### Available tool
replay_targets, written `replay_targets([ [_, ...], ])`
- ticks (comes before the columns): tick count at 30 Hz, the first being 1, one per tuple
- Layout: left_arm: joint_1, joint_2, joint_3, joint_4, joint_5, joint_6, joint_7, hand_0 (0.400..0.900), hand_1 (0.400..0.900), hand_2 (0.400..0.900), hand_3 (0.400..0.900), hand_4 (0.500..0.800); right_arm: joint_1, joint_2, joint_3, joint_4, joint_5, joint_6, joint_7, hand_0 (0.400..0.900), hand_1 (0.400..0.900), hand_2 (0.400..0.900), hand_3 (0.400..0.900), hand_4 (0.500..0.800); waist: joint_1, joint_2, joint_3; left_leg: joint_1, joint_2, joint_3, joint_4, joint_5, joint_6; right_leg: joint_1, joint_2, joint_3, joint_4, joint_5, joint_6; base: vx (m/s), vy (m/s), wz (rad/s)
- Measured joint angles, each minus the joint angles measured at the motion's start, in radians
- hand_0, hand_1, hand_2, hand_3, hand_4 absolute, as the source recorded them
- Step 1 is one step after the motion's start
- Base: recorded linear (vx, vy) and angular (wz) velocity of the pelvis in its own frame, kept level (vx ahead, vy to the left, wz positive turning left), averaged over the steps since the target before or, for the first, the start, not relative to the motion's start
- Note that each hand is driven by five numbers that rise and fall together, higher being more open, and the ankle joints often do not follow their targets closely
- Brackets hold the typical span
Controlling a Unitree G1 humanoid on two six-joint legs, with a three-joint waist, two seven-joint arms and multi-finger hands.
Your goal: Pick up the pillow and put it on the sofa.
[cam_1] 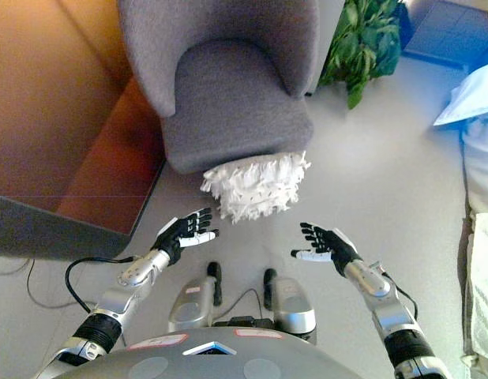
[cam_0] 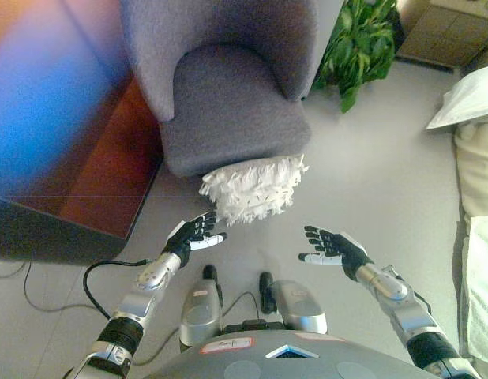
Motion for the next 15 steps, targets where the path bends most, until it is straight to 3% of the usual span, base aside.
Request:
replay_targets([
  [3,-0.018,-0.001,-0.027,0.028,0.000,0.000,0.009,0.900,0.900,0.900,0.900,0.800,-0.048,0.005,-0.002,0.013,0.000,-0.001,-0.013,0.900,0.900,0.900,0.900,0.800,0.007,0.028,-0.010,0.017,0.024,0.015,-0.079,0.037,-0.003,0.060,-0.001,0.023,-0.093,0.018,0.014,0.44,0.204,-0.36],
  [4,-0.020,-0.001,-0.031,0.027,-0.001,0.000,0.014,0.900,0.900,0.900,0.900,0.800,-0.054,0.006,0.000,0.012,0.000,-0.002,-0.015,0.900,0.900,0.900,0.900,0.800,0.013,0.036,-0.016,0.048,0.031,0.016,-0.083,0.025,0.012,0.059,-0.007,0.030,-0.082,0.006,0.032,0.31,0.165,-0.24],
  [5,-0.019,-0.004,-0.030,0.022,-0.003,-0.001,0.026,0.900,0.900,0.900,0.900,0.800,-0.058,0.006,0.009,0.011,0.001,-0.004,-0.018,0.900,0.900,0.900,0.900,0.800,0.028,0.044,-0.036,0.058,0.035,0.060,-0.100,0.080,0.035,0.046,-0.024,0.026,-0.048,-0.019,0.053,0.31,0.183,0.00],
  [6,-0.024,0.000,-0.023,0.018,-0.011,-0.003,0.031,0.900,0.900,0.900,0.900,0.800,-0.067,0.007,0.019,0.008,0.001,-0.006,-0.017,0.900,0.900,0.900,0.900,0.800,0.043,0.038,-0.045,0.057,0.033,0.108,-0.083,0.108,0.055,0.030,-0.051,0.008,0.018,-0.044,0.078,0.30,0.199,0.07],
  [8,-0.042,0.013,0.001,0.016,-0.025,-0.004,0.043,0.900,0.900,0.900,0.900,0.800,-0.087,0.026,0.038,0.004,0.001,-0.006,-0.012,0.900,0.900,0.900,0.900,0.800,0.028,0.014,-0.056,0.067,0.001,0.156,-0.089,0.098,0.091,-0.048,-0.117,-0.027,0.303,-0.138,0.137,0.26,0.224,0.02],
  [9,-0.060,0.016,0.004,0.015,-0.030,-0.007,0.051,0.900,0.900,0.900,0.900,0.800,-0.081,0.026,0.039,0.000,0.000,-0.007,-0.009,0.900,0.900,0.900,0.900,0.800,0.032,0.006,-0.060,0.079,-0.010,0.173,-0.097,0.103,0.102,-0.082,-0.140,-0.028,0.455,-0.145,0.154,0.18,0.251,-0.12],
  [10,-0.073,0.026,0.004,0.010,-0.031,-0.009,0.058,0.900,0.900,0.900,0.900,0.800,-0.080,0.031,0.039,0.001,0.000,-0.006,-0.004,0.900,0.900,0.900,0.900,0.800,0.032,-0.001,-0.058,0.087,-0.023,0.173,-0.096,0.105,0.098,-0.083,-0.145,-0.030,0.498,-0.122,0.163,0.18,0.271,-0.18],
  [12,-0.079,0.069,-0.001,0.004,-0.038,-0.011,0.065,0.900,0.900,0.900,0.900,0.800,-0.104,0.056,0.047,0.003,0.000,-0.004,-0.002,0.900,0.900,0.900,0.900,0.800,0.029,-0.009,-0.049,0.103,-0.014,0.172,-0.083,0.093,0.100,-0.083,-0.151,-0.056,0.520,-0.058,0.204,0.23,0.215,-0.11],
  [15,-0.076,0.078,0.006,0.000,-0.039,-0.015,0.072,0.900,0.900,0.900,0.900,0.800,-0.120,0.053,0.079,0.005,-0.010,-0.004,-0.010,0.900,0.900,0.900,0.900,0.800,0.034,-0.009,-0.028,0.197,-0.014,0.161,-0.158,0.076,0.105,-0.143,-0.179,-0.098,0.653,0.028,0.220,0.25,0.054,0.00],
])
